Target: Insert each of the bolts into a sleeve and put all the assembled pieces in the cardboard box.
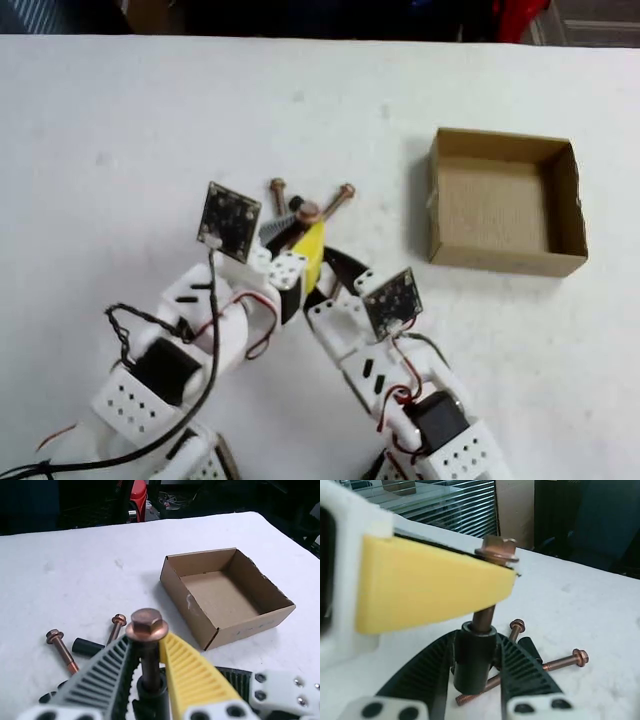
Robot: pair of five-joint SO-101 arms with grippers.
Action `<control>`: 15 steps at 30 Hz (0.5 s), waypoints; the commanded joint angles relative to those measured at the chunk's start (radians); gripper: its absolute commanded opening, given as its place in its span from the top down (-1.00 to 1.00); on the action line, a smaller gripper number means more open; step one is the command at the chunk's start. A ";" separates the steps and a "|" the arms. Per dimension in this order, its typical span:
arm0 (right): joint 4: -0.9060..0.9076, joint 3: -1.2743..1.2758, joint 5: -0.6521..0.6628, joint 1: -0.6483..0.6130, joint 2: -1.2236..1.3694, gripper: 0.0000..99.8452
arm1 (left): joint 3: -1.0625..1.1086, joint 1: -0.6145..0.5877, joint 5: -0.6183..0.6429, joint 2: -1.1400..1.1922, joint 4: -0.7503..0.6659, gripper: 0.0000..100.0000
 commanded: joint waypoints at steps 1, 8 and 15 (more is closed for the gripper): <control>-0.012 -0.078 0.015 0.015 -0.021 0.97 | 0.038 0.002 -0.009 0.010 -0.006 0.95; -0.012 -0.078 0.015 0.016 -0.021 0.97 | 0.092 0.002 -0.009 0.010 -0.005 0.95; -0.012 -0.078 0.015 0.016 -0.021 0.97 | 0.118 0.002 -0.006 0.010 0.055 0.95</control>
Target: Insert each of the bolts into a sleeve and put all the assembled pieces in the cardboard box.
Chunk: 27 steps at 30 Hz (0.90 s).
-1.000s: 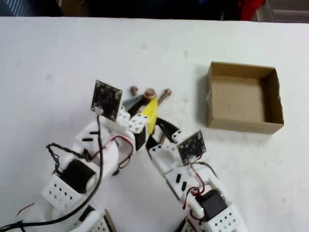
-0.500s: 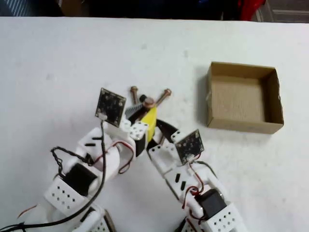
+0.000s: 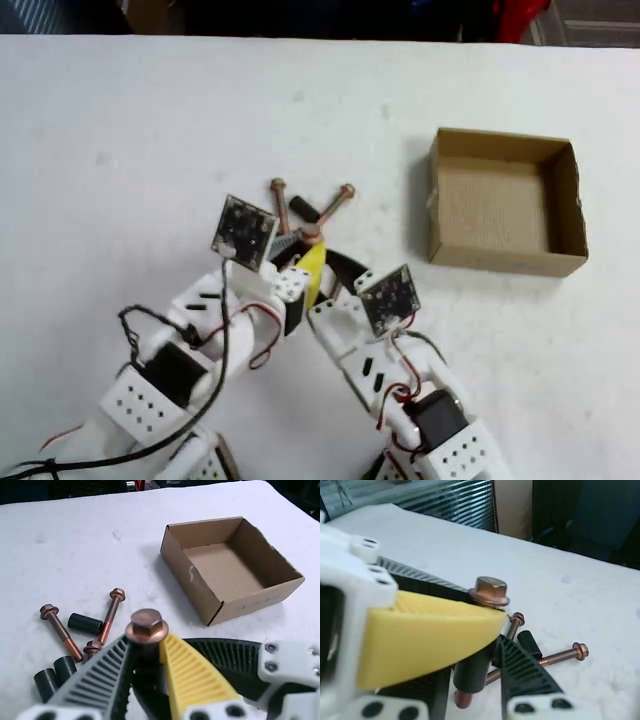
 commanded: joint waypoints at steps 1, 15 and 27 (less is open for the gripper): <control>-0.013 -0.083 0.014 0.015 -0.024 0.97 | 0.020 -0.005 -0.008 0.013 0.061 0.95; -0.012 -0.083 0.015 0.015 -0.024 0.97 | -0.005 -0.013 -0.011 0.013 0.069 0.87; -0.012 -0.081 0.015 0.015 -0.024 0.97 | -0.003 -0.099 -0.011 0.013 0.071 0.61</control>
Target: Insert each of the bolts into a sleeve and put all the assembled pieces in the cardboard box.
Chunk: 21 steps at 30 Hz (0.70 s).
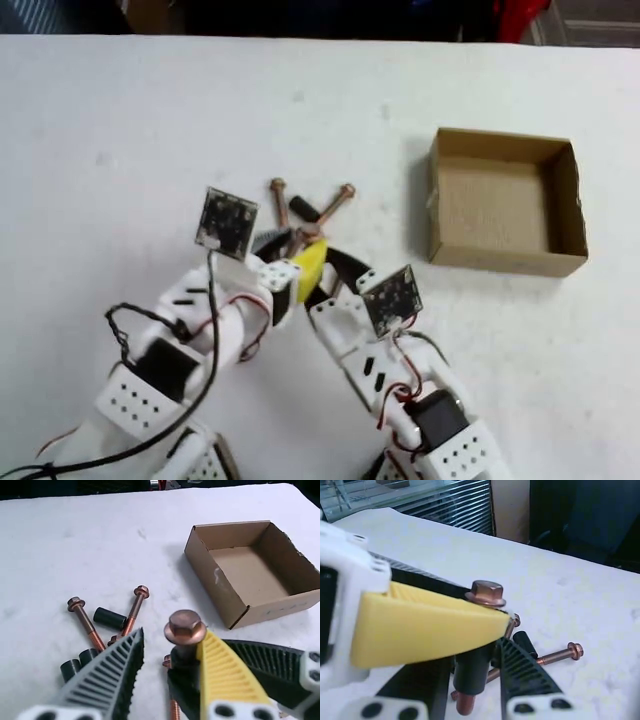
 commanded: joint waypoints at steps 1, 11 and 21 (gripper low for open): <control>-0.012 -0.081 0.015 0.008 -0.024 0.97 | 0.002 -0.035 -0.009 0.013 0.040 0.61; -0.012 -0.080 0.015 0.008 -0.024 0.97 | 0.000 -0.027 -0.011 0.013 0.034 0.61; -0.012 -0.080 0.015 0.050 -0.024 0.97 | -0.041 -0.027 -0.135 0.013 0.038 0.61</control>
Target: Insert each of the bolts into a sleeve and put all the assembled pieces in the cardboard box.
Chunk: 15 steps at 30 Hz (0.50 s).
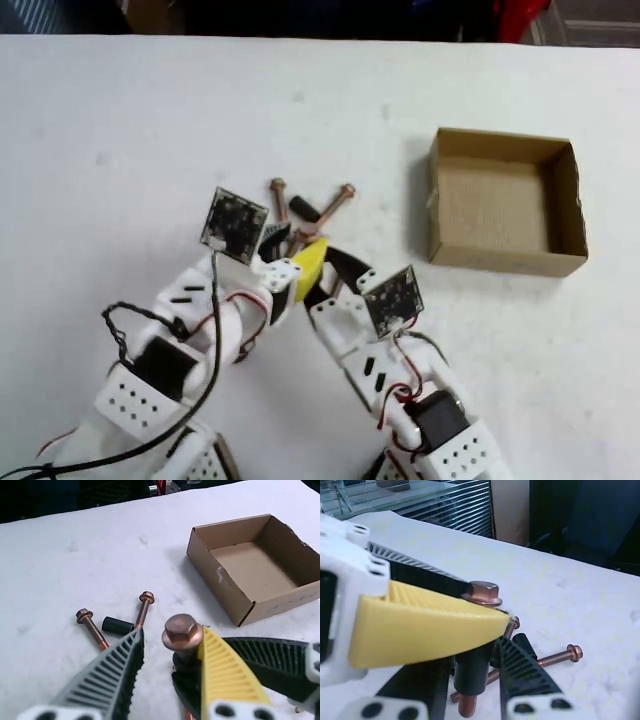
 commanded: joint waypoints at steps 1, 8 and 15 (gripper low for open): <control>-0.012 -0.078 0.015 0.035 -0.022 0.97 | -0.023 -0.015 -0.021 0.013 0.034 0.61; 0.010 -0.077 0.015 0.031 -0.022 0.97 | -0.048 -0.015 -0.021 0.013 0.034 0.61; 0.015 -0.078 0.015 0.031 -0.022 0.97 | -0.048 -0.013 -0.015 0.013 0.028 0.61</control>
